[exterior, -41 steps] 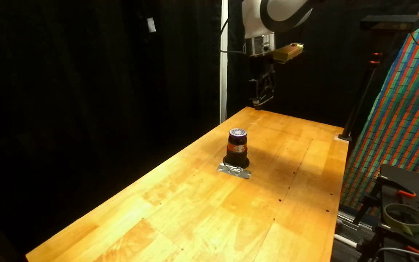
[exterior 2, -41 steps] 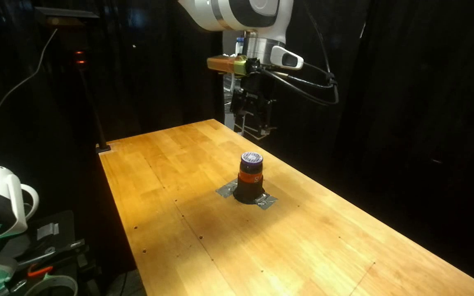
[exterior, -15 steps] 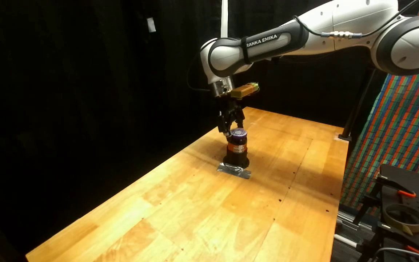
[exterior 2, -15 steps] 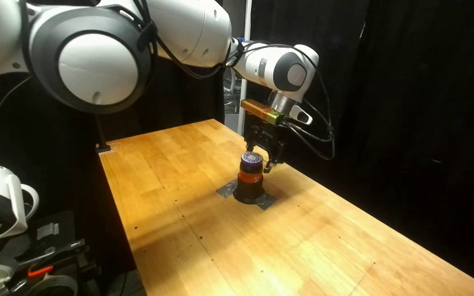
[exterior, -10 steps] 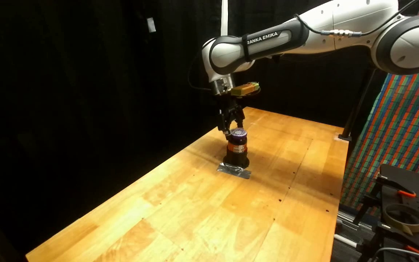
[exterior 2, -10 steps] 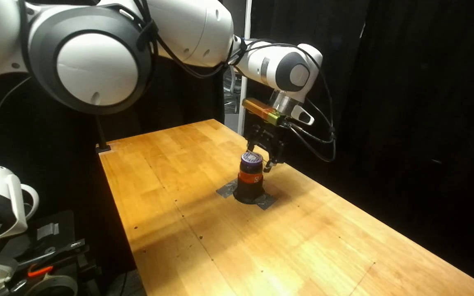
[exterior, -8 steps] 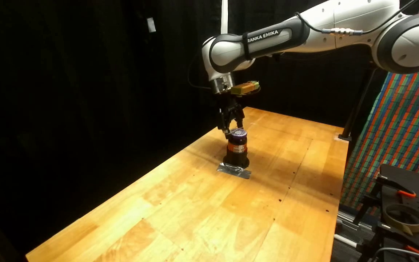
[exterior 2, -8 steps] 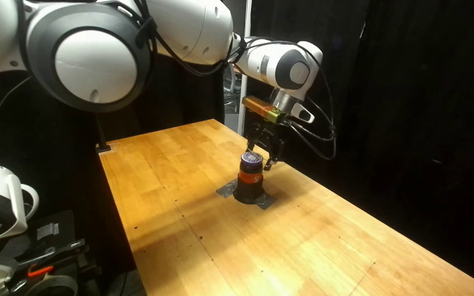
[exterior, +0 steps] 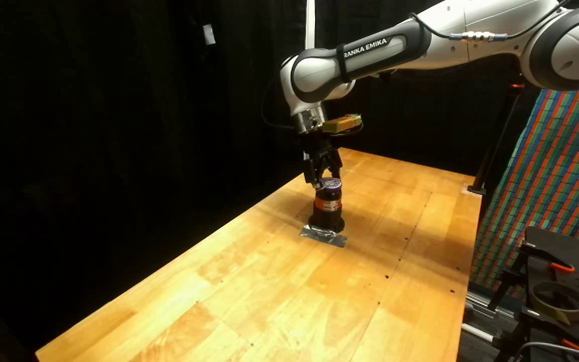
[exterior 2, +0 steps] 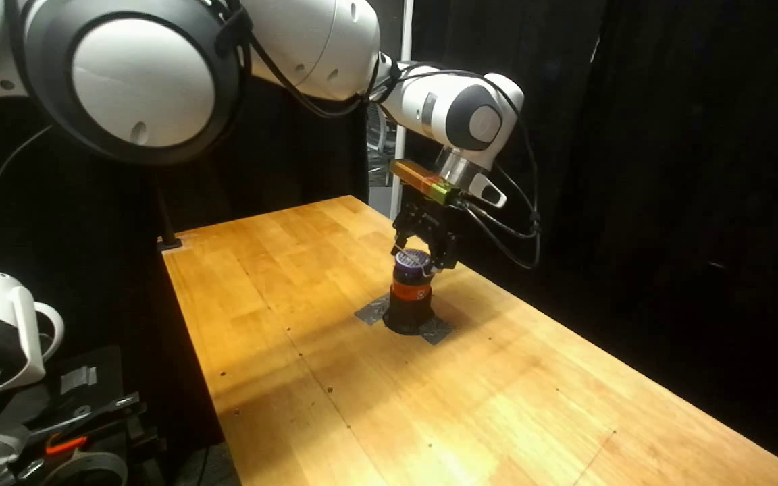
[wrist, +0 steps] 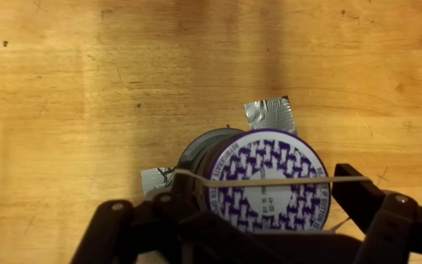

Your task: Put the rubber band around the black cup.

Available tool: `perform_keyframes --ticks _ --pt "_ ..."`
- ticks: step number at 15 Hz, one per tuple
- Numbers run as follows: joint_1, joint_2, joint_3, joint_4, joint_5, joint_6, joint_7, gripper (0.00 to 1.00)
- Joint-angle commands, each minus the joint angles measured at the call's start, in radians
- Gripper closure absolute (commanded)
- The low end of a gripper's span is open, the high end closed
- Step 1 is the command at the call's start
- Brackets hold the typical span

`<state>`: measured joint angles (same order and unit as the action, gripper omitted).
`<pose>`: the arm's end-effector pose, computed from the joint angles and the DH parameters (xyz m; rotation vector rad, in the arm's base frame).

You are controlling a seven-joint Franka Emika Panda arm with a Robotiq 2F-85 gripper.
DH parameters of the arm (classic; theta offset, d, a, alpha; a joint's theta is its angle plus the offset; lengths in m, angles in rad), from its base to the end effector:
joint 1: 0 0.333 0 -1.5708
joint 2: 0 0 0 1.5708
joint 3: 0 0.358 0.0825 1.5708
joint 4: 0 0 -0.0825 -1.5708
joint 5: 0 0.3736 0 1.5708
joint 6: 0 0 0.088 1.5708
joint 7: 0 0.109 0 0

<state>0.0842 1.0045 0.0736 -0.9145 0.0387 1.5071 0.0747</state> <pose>0.7560 0.1023 0.2718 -3.0149 -0.0850 0.6408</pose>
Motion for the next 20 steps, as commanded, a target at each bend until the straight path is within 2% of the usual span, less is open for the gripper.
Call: perform_keyframes --ticks 1,8,13,20 --pt "-0.012 -0.083 -0.006 -0.153 0.006 0.082 0.018 0.0" --pt "0.006 -0.192 -0.043 -0.395 -0.015 0.392 0.053 0.0" --pt "0.003 -0.34 -0.034 -0.623 0.001 0.495 0.058 0.0" --pt "0.006 -0.522 -0.03 -0.918 0.004 0.713 0.072 0.0"
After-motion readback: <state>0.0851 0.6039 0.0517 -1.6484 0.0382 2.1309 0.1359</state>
